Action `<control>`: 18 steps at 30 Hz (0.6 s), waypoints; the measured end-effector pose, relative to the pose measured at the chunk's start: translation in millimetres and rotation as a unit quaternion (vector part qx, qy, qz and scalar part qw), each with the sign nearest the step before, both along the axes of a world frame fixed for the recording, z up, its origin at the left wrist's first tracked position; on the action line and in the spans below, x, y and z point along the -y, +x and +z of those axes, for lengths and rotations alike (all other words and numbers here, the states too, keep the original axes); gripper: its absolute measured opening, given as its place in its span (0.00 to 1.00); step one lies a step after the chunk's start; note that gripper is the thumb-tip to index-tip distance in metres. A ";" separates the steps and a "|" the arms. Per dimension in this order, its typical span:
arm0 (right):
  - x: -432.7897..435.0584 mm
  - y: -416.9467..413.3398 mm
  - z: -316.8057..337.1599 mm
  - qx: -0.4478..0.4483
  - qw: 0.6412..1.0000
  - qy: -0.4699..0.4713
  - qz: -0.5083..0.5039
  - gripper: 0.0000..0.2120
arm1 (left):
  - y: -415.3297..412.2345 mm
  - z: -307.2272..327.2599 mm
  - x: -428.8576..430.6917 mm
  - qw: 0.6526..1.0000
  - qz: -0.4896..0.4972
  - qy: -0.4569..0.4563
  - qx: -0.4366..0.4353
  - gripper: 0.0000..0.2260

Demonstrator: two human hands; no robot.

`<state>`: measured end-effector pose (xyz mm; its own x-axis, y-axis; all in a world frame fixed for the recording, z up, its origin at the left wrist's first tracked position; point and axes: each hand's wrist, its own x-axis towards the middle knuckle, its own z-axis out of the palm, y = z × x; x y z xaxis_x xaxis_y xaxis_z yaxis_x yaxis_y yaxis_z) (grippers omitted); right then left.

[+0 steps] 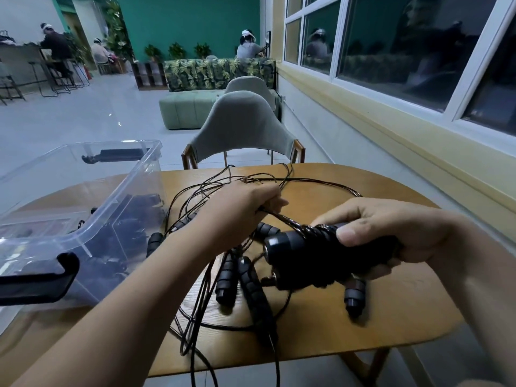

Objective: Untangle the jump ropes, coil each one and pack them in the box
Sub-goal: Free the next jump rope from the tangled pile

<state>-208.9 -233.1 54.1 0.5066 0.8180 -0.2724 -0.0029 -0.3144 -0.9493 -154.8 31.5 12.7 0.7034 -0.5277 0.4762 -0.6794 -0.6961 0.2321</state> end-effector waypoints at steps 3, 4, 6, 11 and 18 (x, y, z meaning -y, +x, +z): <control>-10.7 0.5 -4.3 -0.031 0.995 0.094 -0.010 0.36 | 23.6 -25.6 -4.3 0.994 0.054 0.084 -0.049 0.05; -13.6 0.9 -6.1 -0.031 0.992 0.122 -0.017 0.34 | 28.3 -36.0 -6.2 0.992 0.063 0.096 -0.047 0.08; -19.5 1.2 -9.1 -0.016 0.984 0.175 -0.040 0.31 | 20.4 -43.5 -0.6 0.996 0.039 0.065 -0.054 0.12; -27.3 -0.1 -2.8 0.005 0.939 0.328 -0.106 0.22 | -14.2 -25.1 29.7 0.997 0.026 0.041 -0.053 0.16; -21.8 13.6 -7.3 0.104 0.867 0.345 -0.344 0.28 | -17.6 -27.3 31.0 0.993 0.001 0.003 -0.114 0.09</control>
<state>-195.3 -211.3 46.8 0.9189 0.2335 0.3181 0.2304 0.3369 -0.9129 -172.4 0.4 -14.6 0.7943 -0.5278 0.3008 -0.6074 -0.6998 0.3760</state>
